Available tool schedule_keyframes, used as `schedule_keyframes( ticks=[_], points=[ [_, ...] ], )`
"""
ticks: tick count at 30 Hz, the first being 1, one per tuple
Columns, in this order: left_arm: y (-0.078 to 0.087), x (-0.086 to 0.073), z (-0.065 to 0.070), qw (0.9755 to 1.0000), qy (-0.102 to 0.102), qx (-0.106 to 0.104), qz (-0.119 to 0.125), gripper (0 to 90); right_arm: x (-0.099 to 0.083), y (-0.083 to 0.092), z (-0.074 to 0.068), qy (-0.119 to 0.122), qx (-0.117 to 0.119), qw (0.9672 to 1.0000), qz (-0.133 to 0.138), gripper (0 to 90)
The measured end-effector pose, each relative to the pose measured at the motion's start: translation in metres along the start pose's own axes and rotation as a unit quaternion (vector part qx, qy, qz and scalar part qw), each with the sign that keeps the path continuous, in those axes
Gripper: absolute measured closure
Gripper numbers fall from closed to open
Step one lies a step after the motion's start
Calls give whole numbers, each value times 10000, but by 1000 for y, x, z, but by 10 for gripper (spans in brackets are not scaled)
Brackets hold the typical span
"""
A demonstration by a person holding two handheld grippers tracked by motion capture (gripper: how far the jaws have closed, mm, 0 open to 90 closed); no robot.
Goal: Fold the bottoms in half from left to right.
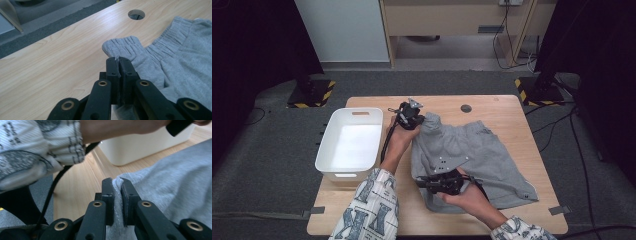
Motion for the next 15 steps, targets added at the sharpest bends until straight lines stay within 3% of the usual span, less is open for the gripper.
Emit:
schedule_keyframes(
  ticks=[6, 15],
  points=[
    [0, 9, -7, 10000, 57, 7, -32, 869, 6, 3, -1, -71, 28, 9999, 92, 831],
    [-3, 14, -10, 9999, -28, -64, -107, 874, 13, 8, 2, -112, 23, 9997, 207, 833]
  ],
)
Point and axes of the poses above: each handheld gripper's, and its own axes: y roughly backward along the jaws, x roughly out of its top, z roughly to its right, the point moved 3 cm from there along -y, roughly forward along the jaws, and after that the axes turned 2 degrees about y, right-handed, at the moved point
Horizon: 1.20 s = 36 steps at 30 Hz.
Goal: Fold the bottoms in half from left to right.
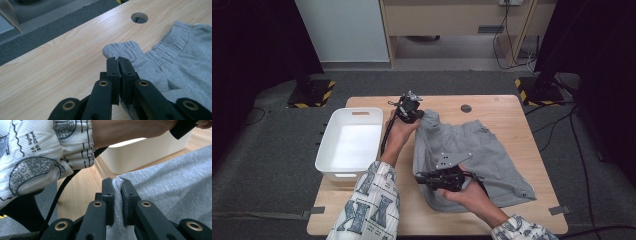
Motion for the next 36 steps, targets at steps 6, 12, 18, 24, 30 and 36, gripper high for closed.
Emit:
schedule_keyframes(
  ticks=[6, 12, 18, 24, 30, 36],
  points=[
    [1, 6, -5, 10000, 34, -15, 61, 875, 5, -1, 1, -24, -73, 9999, 77, 833],
    [7, 13, -11, 9998, 62, -17, 183, 877, 13, -3, -1, -9, -140, 9998, 146, 834],
    [13, 15, -20, 9998, 71, -29, 193, 878, 22, -9, -6, 33, -172, 9997, 172, 834],
    [19, 15, -28, 9996, 100, -63, 274, 878, 27, -15, -9, 58, -174, 9997, 178, 834],
    [26, 15, -35, 9995, 96, -52, 294, 878, 33, -20, -12, 79, -160, 9997, 184, 835],
    [35, 12, -45, 9995, 86, -42, 304, 878, 46, -32, -21, 142, -98, 9996, 227, 835]
  ],
)
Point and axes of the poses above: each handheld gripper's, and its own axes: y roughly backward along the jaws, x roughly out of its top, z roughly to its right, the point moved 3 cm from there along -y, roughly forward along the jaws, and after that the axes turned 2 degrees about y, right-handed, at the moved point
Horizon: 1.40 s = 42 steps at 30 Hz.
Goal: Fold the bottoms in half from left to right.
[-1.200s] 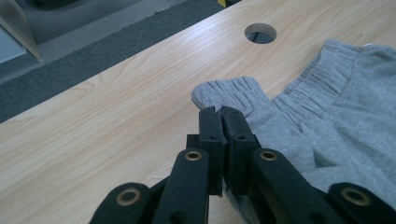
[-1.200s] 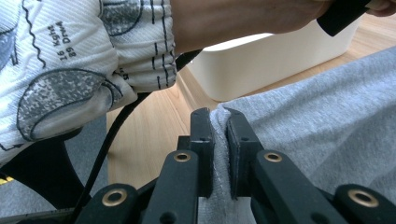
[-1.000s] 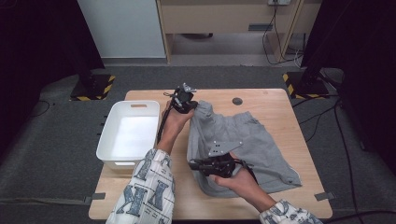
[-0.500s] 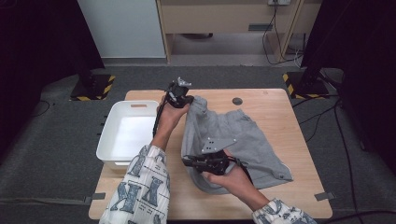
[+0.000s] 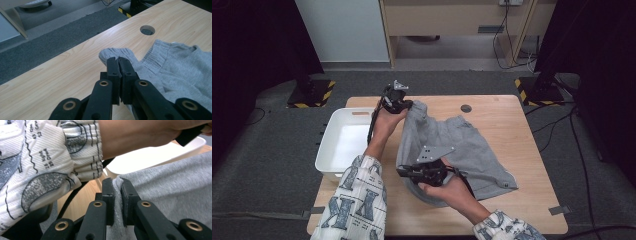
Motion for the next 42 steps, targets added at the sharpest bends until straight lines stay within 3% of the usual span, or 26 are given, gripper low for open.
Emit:
schedule_keyframes(
  ticks=[10, 15, 25, 32, 42],
  points=[
    [25, -8, -22, 9999, 73, 122, 25, 878, 16, -23, -15, 106, 149, 9998, 8, 835],
    [32, -6, -21, 9999, 114, 113, 54, 878, 21, -21, -19, 165, 169, 9997, 30, 836],
    [9, 10, 3, 9999, 106, 70, -61, 877, 18, 29, 0, 199, -60, 9998, 16, 835],
    [-9, 19, 17, 9999, 141, 9, -58, 877, 5, 66, 21, 57, -296, 9995, 48, 836],
    [-28, 30, 37, 9999, 65, -97, -55, 876, -12, 100, 38, -92, -568, 9983, 96, 836]
  ],
)
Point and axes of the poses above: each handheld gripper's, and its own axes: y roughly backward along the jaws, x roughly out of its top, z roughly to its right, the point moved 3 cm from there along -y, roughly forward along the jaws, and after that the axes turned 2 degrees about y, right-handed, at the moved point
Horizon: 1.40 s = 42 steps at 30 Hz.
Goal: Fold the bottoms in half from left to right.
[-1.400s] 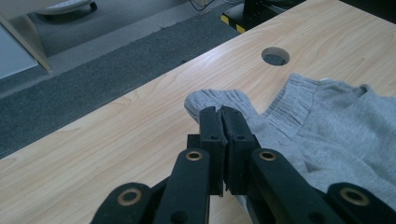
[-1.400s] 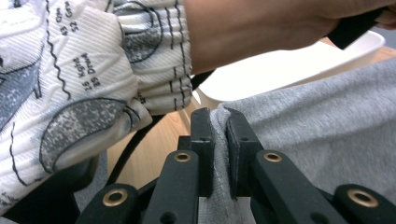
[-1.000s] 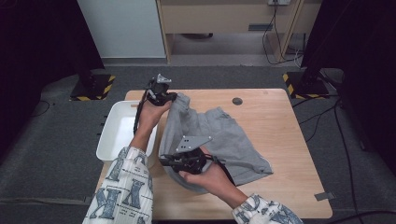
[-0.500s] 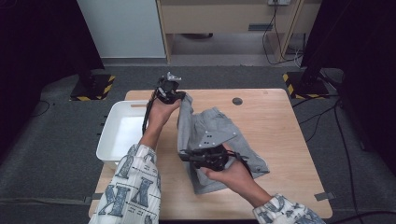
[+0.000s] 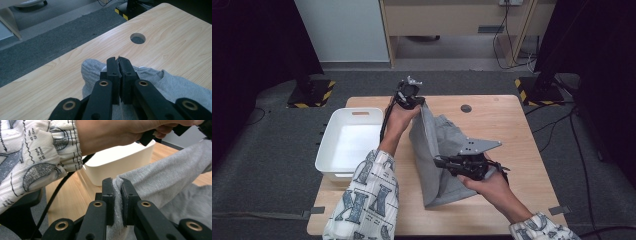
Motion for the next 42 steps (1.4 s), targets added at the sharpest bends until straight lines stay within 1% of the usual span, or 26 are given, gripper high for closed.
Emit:
schedule_keyframes(
  ticks=[5, 10, 14, 22, 32, 35, 42],
  points=[
    [-8, 3, 7, 10000, -30, -80, 3, 877, -5, 8, 5, -63, -50, 10000, 25, 835],
    [-10, 7, 13, 9997, -111, -203, 116, 877, -7, 11, 7, -65, -66, 10000, 23, 835],
    [-11, 7, 15, 9993, -98, -293, 201, 876, -7, 13, 7, -68, -65, 10000, 26, 835],
    [-13, 7, 17, 9992, -154, -316, 187, 876, -7, 13, 6, -66, -58, 10000, 21, 835],
    [-15, 7, 19, 9992, -135, -327, 205, 875, -8, 14, 8, -69, -95, 9999, 3, 835],
    [-15, 7, 20, 9991, -134, -330, 227, 875, -7, 16, 9, -30, -130, 9999, 9, 835],
    [-17, 9, 24, 9990, -122, -354, 262, 875, -7, 25, 13, -23, -219, 9998, -19, 835]
  ],
)
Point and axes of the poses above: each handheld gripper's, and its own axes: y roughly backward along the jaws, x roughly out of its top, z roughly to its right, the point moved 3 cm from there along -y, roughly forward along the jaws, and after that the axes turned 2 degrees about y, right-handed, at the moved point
